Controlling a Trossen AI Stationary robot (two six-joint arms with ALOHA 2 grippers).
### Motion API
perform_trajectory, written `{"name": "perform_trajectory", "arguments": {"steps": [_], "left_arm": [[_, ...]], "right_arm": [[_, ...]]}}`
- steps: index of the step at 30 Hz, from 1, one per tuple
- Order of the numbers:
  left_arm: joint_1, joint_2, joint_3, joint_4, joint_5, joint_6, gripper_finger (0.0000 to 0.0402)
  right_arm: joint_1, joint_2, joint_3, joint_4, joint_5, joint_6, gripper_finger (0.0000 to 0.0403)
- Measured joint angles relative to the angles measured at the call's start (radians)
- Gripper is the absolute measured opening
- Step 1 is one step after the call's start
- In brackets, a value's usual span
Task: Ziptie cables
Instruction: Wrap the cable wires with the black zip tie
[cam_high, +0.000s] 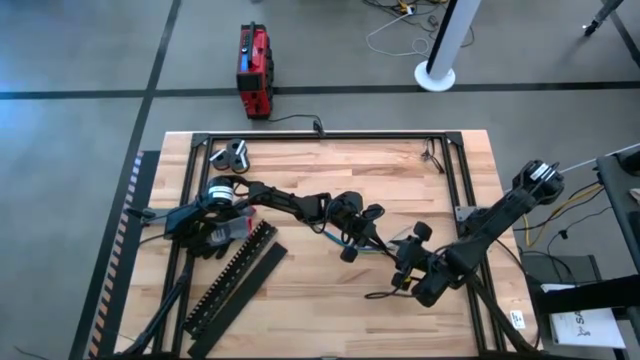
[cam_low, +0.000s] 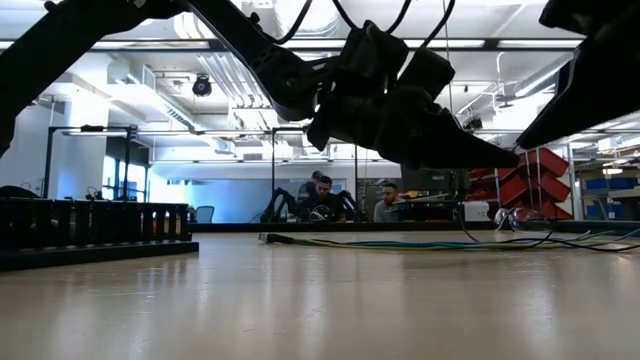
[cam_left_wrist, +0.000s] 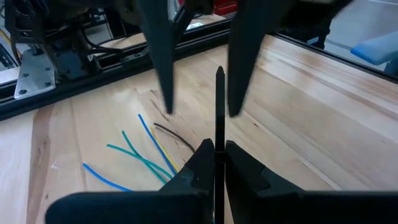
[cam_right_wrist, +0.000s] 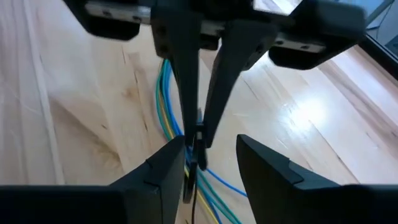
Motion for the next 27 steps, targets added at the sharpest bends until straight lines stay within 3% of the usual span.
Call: {"name": "perform_trajectory", "arguments": {"steps": [22,27], "left_arm": [[0.0,0.0,0.0,0.009,0.0,0.004,0.0008],[0.0,0.0,0.0,0.015,0.0,0.004,0.0008]], "right_arm": [[-0.004,0.028,0.001,0.036,0.025,-0.012,0.0011],[-0.005,0.006,0.001,0.035,0.017,-0.037,0.0003]]}}
